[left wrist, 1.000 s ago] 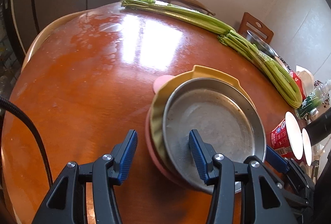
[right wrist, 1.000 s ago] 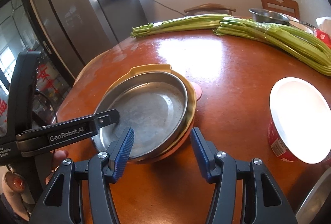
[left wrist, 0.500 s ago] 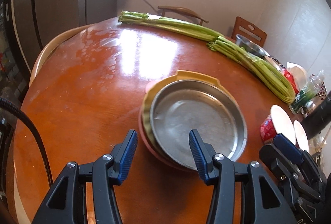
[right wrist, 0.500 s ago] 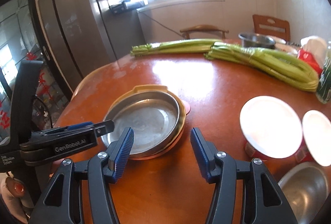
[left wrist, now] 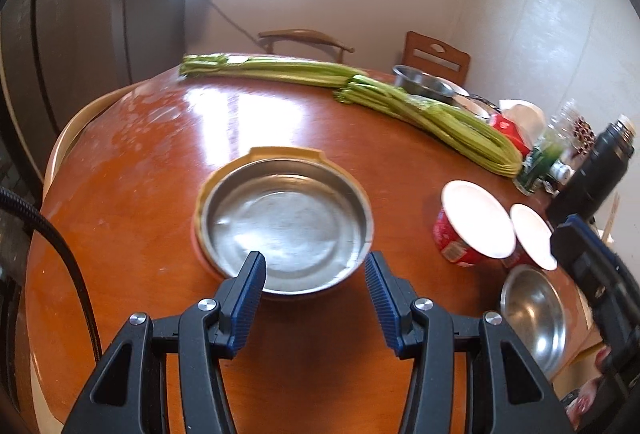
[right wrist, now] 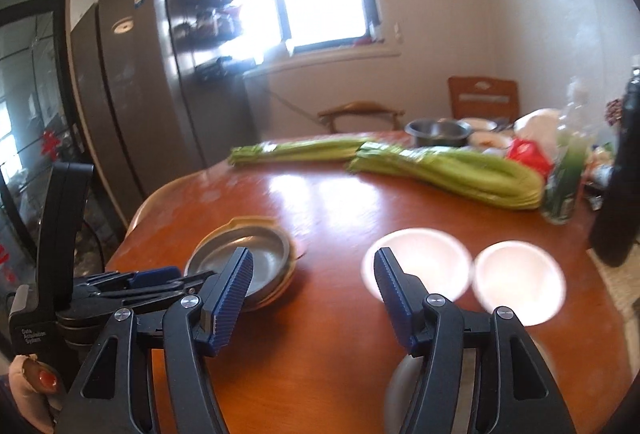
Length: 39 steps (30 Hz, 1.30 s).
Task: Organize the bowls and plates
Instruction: 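Close the left gripper on the rim of the deep steel bowl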
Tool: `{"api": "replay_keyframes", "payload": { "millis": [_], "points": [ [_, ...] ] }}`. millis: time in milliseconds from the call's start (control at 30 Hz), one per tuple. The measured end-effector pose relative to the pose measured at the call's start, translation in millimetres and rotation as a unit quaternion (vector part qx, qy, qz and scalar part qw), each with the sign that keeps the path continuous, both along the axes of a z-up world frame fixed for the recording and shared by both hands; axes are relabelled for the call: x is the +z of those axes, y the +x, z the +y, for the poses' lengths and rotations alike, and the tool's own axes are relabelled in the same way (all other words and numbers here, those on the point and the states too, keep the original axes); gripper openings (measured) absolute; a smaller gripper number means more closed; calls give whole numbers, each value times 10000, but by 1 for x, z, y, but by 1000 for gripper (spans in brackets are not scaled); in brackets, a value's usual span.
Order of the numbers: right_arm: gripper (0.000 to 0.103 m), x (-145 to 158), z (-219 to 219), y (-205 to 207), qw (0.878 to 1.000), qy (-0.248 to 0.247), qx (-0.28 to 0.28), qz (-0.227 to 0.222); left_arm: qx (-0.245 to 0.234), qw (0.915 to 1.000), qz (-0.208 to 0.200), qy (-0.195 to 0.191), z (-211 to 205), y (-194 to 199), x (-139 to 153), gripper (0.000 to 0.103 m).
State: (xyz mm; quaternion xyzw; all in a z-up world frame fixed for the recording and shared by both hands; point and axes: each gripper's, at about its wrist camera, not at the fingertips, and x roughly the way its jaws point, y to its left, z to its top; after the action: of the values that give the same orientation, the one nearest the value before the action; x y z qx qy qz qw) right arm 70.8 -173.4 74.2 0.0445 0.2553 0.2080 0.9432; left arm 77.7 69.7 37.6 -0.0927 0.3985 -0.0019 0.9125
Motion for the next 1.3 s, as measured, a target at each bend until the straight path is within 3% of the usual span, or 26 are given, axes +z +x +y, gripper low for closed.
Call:
{"api": "replay_keyframes", "payload": {
  "millis": [333,600,900,1300],
  "points": [
    [68,17,-69,-11,9970,148,-682,-321,-509,9985,-154,141,-49,-2,17,52],
    [69,11,-101,-15,9955,105,-927,-184,-869,9956,-283,206,-86,-3,28,52],
    [69,-11,-137,-21,9913,-97,-1309,114,-1299,9913,-149,181,-120,1,17,52],
    [69,-53,-153,-19,9882,-342,-1198,892,-1851,9821,323,125,-159,5,-11,52]
  ]
}}
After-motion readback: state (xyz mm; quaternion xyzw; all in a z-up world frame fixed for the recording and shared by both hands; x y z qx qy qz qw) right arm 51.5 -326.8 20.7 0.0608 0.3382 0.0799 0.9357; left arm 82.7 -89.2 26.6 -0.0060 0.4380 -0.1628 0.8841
